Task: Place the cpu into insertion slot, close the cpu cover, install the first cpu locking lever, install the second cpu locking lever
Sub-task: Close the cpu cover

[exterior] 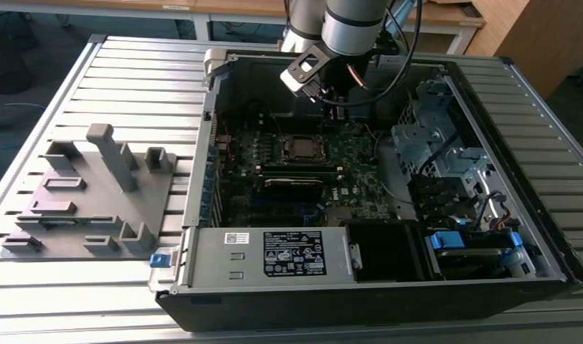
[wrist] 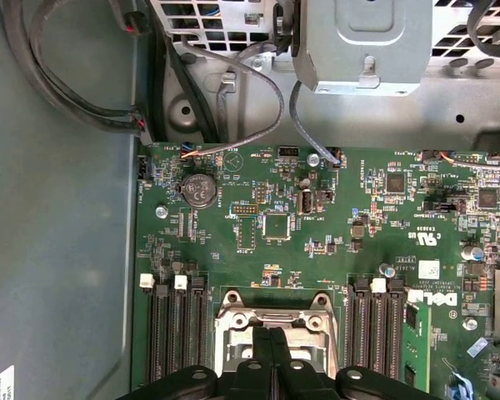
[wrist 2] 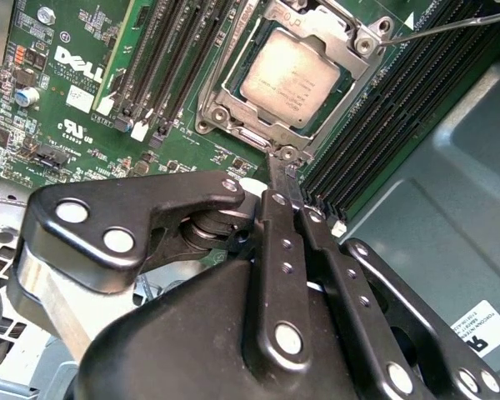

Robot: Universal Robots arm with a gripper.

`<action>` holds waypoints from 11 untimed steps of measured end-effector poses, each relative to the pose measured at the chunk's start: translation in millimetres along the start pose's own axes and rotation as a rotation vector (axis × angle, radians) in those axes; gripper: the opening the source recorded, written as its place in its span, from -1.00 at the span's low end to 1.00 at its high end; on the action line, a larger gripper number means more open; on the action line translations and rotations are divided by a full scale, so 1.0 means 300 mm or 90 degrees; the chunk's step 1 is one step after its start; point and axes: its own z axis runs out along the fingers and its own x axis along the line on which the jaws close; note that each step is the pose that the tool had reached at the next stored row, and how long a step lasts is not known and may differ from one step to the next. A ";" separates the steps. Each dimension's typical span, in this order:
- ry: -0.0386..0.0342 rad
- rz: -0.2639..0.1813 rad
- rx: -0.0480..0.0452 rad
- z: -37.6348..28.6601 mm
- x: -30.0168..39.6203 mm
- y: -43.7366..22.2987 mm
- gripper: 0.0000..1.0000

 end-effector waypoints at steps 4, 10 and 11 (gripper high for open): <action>0.0000 -0.003 0.0001 0.000 0.000 0.000 -0.80; 0.0000 -0.007 0.0001 0.000 0.000 0.000 -0.80; 0.0000 -0.007 0.0002 0.000 0.000 0.000 -0.80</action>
